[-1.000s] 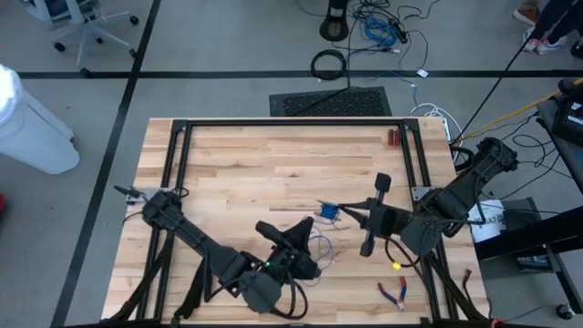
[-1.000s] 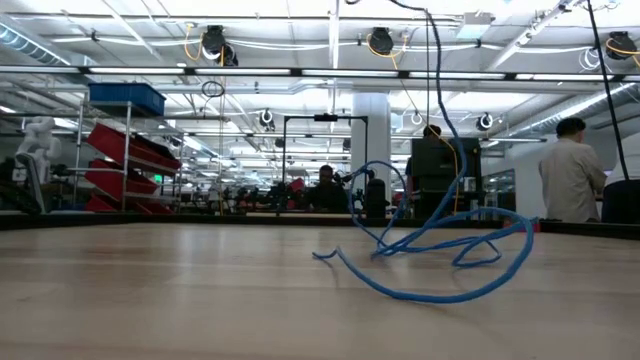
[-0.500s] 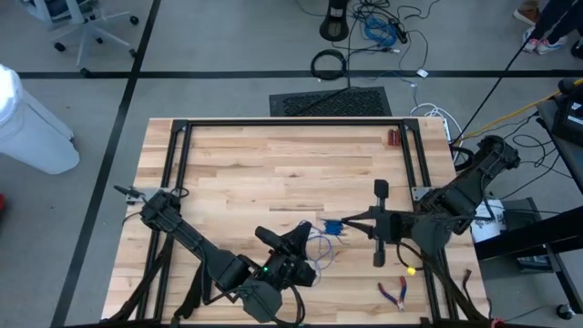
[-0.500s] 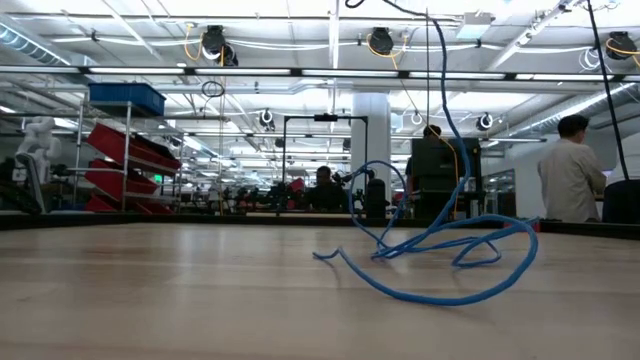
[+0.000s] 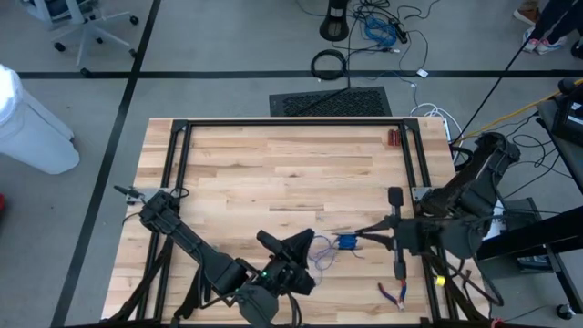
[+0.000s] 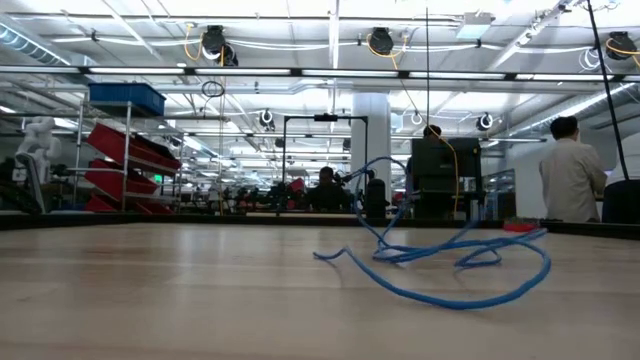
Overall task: Coil cords
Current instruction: Coil the blue wire onto the black spool
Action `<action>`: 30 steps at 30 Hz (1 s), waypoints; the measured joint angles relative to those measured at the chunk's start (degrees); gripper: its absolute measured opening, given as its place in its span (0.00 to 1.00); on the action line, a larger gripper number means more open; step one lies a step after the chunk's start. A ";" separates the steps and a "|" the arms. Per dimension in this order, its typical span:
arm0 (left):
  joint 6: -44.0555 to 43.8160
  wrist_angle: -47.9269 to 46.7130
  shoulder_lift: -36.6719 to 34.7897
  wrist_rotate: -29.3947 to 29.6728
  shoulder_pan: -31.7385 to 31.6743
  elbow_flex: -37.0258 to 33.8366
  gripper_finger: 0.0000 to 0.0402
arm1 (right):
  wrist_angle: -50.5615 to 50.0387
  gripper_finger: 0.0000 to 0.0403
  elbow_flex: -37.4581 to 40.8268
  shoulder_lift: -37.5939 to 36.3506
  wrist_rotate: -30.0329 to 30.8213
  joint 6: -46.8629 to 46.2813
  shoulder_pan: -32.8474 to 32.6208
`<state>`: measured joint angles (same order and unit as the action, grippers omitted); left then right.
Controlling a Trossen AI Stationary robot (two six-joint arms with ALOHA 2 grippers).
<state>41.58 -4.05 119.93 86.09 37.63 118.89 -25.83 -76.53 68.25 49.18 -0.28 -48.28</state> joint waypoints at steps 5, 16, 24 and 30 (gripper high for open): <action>-3.83 0.06 -0.01 -6.18 0.76 0.00 0.17 | 1.02 0.00 0.02 -0.13 4.79 1.87 -1.68; -21.90 -12.35 0.01 -6.87 0.75 0.00 0.18 | 1.21 0.00 0.02 -2.46 16.55 3.48 -6.37; -40.74 -22.20 0.04 -15.46 -3.25 -0.19 0.31 | 1.17 0.00 0.02 -2.67 18.83 4.40 -8.46; -44.27 -21.82 0.08 -16.43 -5.06 -3.43 0.45 | 1.18 0.00 0.02 -2.69 18.83 4.53 -8.59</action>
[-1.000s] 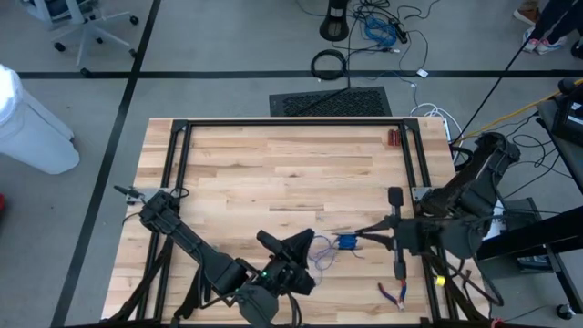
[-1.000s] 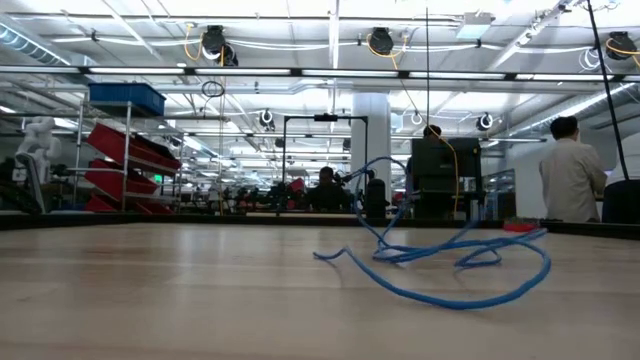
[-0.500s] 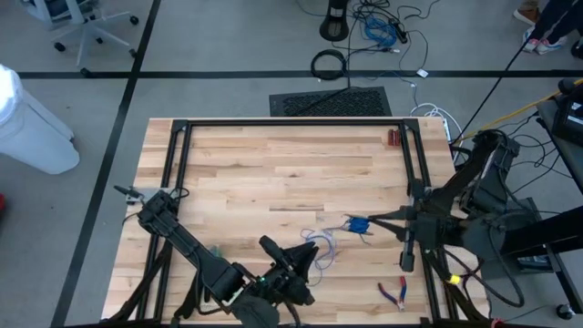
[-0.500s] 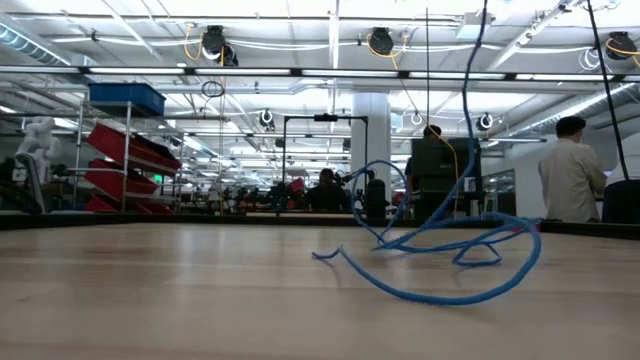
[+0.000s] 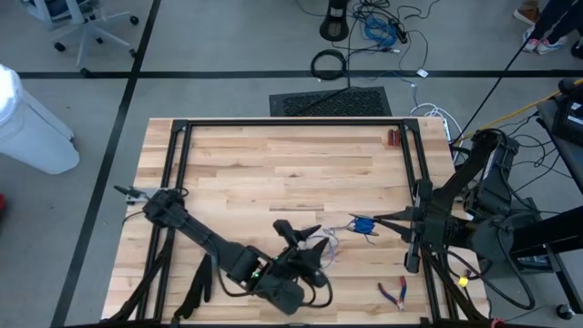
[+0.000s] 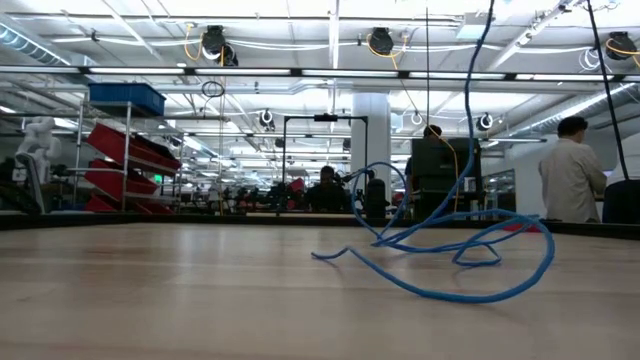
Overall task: Coil cords
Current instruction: Coil the blue wire onto the black spool
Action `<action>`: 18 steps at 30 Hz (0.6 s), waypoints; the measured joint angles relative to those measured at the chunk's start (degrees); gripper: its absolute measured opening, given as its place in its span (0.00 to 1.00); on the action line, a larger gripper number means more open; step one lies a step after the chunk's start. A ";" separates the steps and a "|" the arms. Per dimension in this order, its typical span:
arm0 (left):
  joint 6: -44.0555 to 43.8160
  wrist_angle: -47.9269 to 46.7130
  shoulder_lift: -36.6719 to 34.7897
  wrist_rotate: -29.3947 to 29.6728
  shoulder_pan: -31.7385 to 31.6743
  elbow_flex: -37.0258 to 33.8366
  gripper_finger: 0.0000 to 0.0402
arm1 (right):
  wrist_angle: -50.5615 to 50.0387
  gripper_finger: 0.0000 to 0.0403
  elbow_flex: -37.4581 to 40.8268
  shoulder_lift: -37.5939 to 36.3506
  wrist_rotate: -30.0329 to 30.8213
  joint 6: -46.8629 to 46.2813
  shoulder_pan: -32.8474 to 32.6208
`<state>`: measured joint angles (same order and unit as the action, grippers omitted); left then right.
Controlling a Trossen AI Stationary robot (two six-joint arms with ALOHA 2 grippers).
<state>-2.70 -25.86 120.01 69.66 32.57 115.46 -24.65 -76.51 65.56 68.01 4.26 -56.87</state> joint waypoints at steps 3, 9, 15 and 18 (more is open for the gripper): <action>-2.42 -0.02 0.00 -0.93 -0.87 -1.46 0.49 | 0.01 0.00 0.00 -0.04 0.02 0.38 0.01; -6.07 0.06 0.02 -5.64 -2.67 -2.39 0.51 | 0.01 0.00 0.00 -0.04 1.25 0.52 0.01; -7.37 -0.19 0.02 -6.65 -2.94 -2.39 0.51 | 0.01 0.00 0.00 -0.04 1.25 0.53 0.01; -7.38 0.60 0.34 -7.77 -3.07 -2.39 0.51 | 0.01 0.00 0.00 -0.04 1.25 0.66 0.01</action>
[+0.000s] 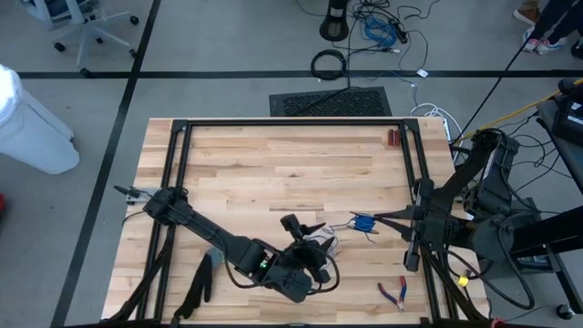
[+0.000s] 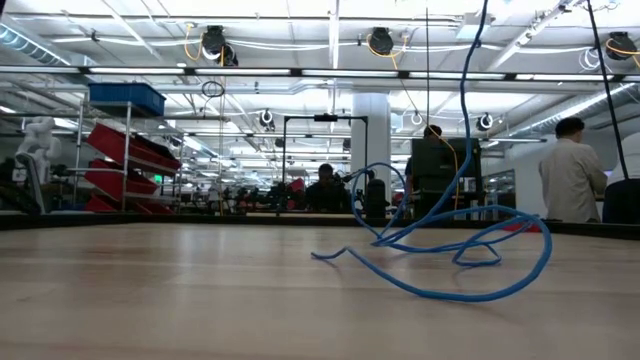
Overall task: Coil cords
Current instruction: Coil the blue wire onto the black spool
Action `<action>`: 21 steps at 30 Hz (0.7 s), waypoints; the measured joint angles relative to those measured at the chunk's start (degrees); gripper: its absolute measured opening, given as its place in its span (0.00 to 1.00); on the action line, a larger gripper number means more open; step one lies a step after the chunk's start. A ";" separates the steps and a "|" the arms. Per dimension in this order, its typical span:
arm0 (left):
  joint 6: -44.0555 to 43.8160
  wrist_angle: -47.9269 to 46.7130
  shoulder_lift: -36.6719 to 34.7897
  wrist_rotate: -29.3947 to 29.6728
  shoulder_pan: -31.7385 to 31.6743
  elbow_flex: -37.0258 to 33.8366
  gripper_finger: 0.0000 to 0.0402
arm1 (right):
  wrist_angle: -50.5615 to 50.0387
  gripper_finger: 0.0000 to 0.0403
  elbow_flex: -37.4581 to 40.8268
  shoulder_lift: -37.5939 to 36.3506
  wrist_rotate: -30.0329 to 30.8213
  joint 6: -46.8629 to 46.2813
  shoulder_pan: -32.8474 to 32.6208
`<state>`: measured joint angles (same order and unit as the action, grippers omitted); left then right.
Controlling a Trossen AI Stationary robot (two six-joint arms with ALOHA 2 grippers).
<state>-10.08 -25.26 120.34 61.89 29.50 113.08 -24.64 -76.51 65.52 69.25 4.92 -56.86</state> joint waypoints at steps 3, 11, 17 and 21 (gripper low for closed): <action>1.19 1.39 0.59 -0.45 -0.31 0.00 0.51 | 0.02 0.00 0.00 0.00 -0.01 0.25 0.00; 1.43 4.86 2.31 -1.46 -1.66 0.00 0.51 | 0.13 0.00 0.00 0.00 -0.02 0.20 0.00; 1.34 5.47 2.22 -1.68 -2.13 0.00 0.45 | 0.31 0.00 0.00 0.00 -0.02 0.25 0.00; 1.39 5.55 2.22 -1.46 -2.15 0.00 0.30 | 0.34 0.00 0.00 0.00 -0.02 0.27 0.00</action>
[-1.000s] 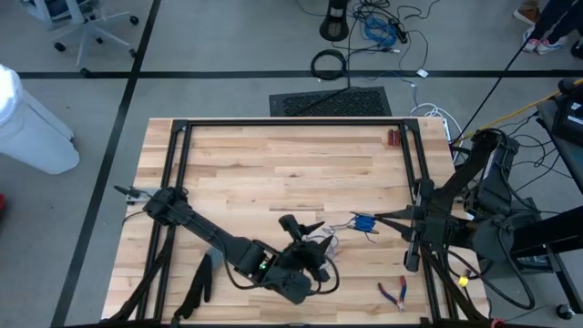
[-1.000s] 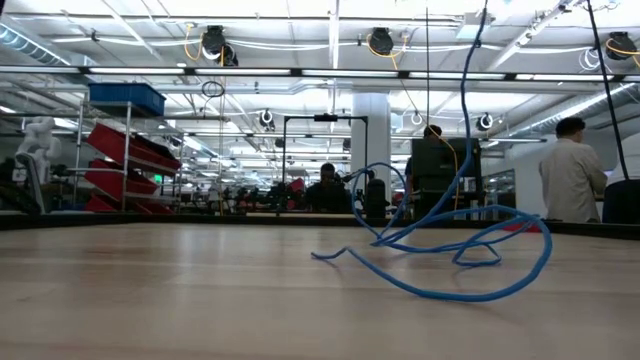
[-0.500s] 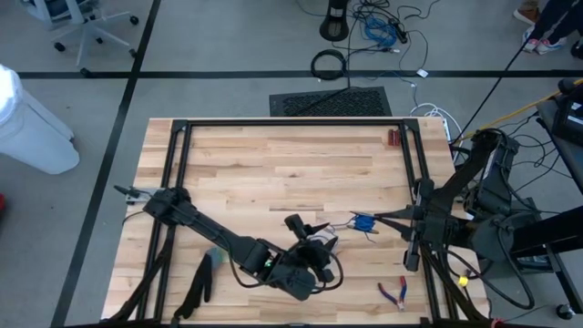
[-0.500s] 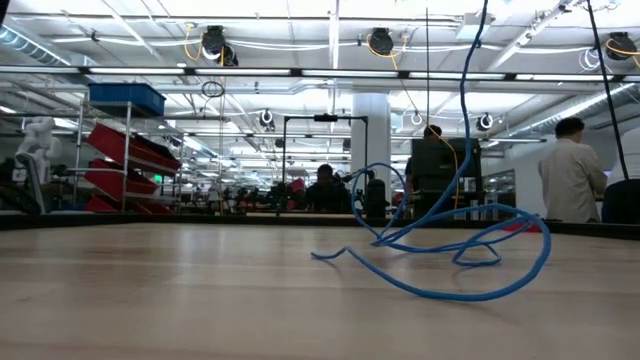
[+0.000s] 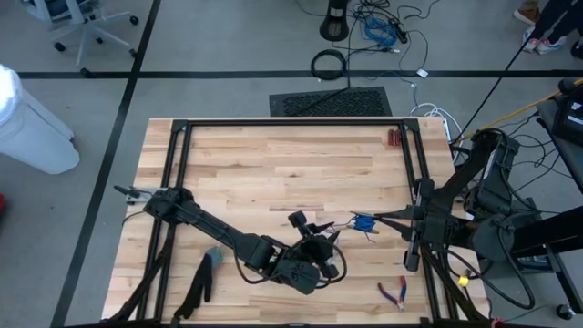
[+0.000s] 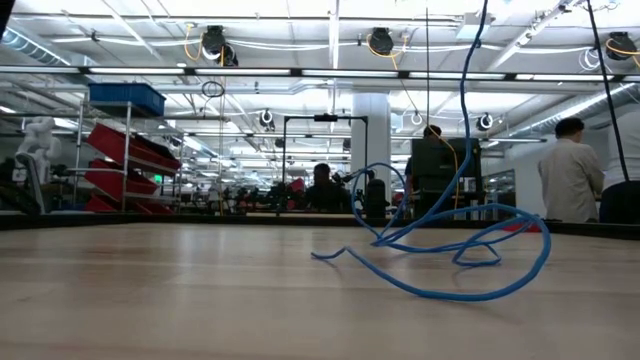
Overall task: Coil cords
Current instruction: Coil the blue wire onto the black spool
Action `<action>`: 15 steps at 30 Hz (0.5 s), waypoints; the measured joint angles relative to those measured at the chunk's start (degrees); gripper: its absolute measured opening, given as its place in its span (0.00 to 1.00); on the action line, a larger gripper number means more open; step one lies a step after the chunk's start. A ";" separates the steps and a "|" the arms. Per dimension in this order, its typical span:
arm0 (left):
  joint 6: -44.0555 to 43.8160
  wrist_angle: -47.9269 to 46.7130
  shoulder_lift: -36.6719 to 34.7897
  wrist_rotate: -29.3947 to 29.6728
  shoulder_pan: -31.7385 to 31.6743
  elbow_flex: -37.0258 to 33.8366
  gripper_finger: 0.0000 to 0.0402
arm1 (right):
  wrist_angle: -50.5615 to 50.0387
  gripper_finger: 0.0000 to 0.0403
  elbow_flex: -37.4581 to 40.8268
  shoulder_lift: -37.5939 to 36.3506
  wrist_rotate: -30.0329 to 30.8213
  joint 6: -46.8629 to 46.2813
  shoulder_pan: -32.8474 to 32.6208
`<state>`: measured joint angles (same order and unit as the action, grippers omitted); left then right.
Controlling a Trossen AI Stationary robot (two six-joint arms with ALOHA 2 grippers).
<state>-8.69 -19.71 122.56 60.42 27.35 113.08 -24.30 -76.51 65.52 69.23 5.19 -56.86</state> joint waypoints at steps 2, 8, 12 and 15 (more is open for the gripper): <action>0.11 -0.14 0.00 0.00 0.01 0.00 0.20 | 0.19 0.00 0.00 0.00 0.00 0.00 0.00; 1.61 -0.29 0.00 2.16 -0.55 0.00 0.03 | 2.33 0.00 0.00 0.22 4.10 -2.03 0.17; 1.67 -0.32 0.00 2.32 -2.19 0.00 0.02 | 3.30 0.00 -0.01 1.40 8.29 -2.03 1.31; 1.64 -0.24 0.00 0.35 -3.54 0.00 0.01 | 3.57 0.00 0.00 1.71 9.11 -2.39 2.83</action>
<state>-7.04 -19.95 122.56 60.78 23.81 113.08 -20.73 -76.51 67.22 78.34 2.80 -54.03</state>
